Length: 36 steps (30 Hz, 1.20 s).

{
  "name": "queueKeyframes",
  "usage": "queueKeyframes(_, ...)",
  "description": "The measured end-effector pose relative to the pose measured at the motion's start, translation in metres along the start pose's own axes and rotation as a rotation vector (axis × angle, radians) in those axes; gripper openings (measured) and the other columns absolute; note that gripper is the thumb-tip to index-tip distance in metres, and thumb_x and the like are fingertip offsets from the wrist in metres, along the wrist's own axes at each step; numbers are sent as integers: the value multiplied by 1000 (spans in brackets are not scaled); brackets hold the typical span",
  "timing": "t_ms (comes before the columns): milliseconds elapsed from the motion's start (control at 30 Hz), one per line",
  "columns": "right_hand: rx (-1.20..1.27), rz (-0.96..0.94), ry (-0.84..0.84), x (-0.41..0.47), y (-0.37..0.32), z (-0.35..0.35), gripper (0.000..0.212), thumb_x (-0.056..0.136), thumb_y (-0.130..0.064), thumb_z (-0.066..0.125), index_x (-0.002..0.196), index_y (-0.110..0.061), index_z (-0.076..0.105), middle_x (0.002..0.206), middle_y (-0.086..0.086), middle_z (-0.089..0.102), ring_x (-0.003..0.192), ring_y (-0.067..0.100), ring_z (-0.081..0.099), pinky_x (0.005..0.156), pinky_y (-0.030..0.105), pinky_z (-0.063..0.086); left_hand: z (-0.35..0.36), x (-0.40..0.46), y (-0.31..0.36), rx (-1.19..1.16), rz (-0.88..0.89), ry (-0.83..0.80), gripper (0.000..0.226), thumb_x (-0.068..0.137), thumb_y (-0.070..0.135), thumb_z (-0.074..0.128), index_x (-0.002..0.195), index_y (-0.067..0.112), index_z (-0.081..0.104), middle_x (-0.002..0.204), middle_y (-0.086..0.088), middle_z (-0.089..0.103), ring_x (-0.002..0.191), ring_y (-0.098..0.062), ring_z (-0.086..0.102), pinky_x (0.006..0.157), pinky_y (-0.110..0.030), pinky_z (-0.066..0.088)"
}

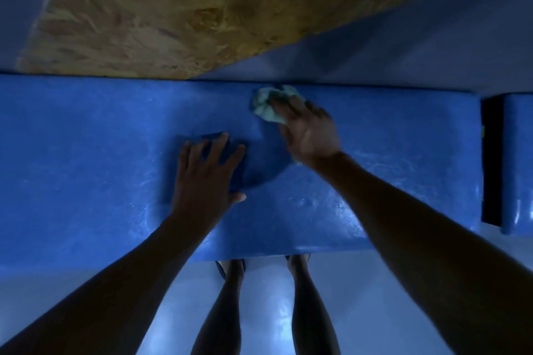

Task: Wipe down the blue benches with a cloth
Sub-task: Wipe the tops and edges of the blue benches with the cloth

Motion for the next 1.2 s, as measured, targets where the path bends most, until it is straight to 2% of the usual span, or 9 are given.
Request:
queueKeyframes(167,49,605,84,-60,130,-20,52,91,-31,50,142,-28,47,144,11,47,111,42,56,89,46,48,0,1,-1,0,13,22,94,58,57,83,141,30,48,154,-6,36,130,-39,37,114,-56,20)
queueKeyframes(333,227,947,240,-65,80,9,57,93,-25,52,148,-26,39,154,7,38,133,32,45,102,40,42,0,-2,-1,-39,66,128,94,53,55,88,135,22,55,148,-12,45,118,-42,47,110,-60,27)
queueKeyframes(500,274,468,110,-59,-49,28,53,94,-28,49,145,-16,44,141,13,51,122,34,51,94,40,46,1,1,0,11,60,50,90,66,65,76,142,27,47,155,-9,35,123,-38,37,111,-51,20)
queueKeyframes(633,86,-61,-13,-79,-27,11,56,87,-25,53,143,-23,48,127,4,60,103,32,60,77,39,52,0,0,3,-3,44,50,89,66,61,78,142,27,47,156,-9,34,127,-42,37,113,-57,18)
queueKeyframes(700,15,17,-9,-95,31,6,57,86,-22,56,142,-25,48,132,7,59,100,36,62,74,41,55,2,-1,4,-16,42,65,89,64,58,81,141,25,49,155,-10,35,127,-43,38,114,-58,16)
queueKeyframes(833,88,660,118,-134,121,-5,51,93,-26,51,143,-33,44,144,7,48,105,41,59,78,45,52,6,0,5,18,23,41,89,68,60,76,145,29,42,159,-7,27,133,-40,31,116,-53,5)
queueKeyframes(967,224,946,206,-126,72,19,54,94,-30,51,147,-32,40,149,4,45,119,36,57,87,44,50,11,1,7,39,-2,35,91,68,61,75,146,34,37,161,-2,22,136,-37,27,116,-52,9)
queueKeyframes(1100,319,561,128,-112,-51,35,56,92,-27,51,147,-21,42,143,8,51,116,33,59,82,42,54,10,-1,9,48,-5,61,92,67,59,77,146,33,37,160,-3,24,135,-37,28,116,-53,16)
queueKeyframes(1200,261,184,43,-120,-62,24,54,91,-28,49,145,-21,44,131,3,58,98,31,65,68,39,56,11,-6,12,54,8,84,91,69,58,77,147,32,36,160,-4,23,136,-37,26,117,-55,14)
Point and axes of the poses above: each hand's wrist, its own x-axis towards the middle knuckle, its own z-axis out of the palm, y = z × x, the point moved 4 cm from there along x, towards the middle knuckle
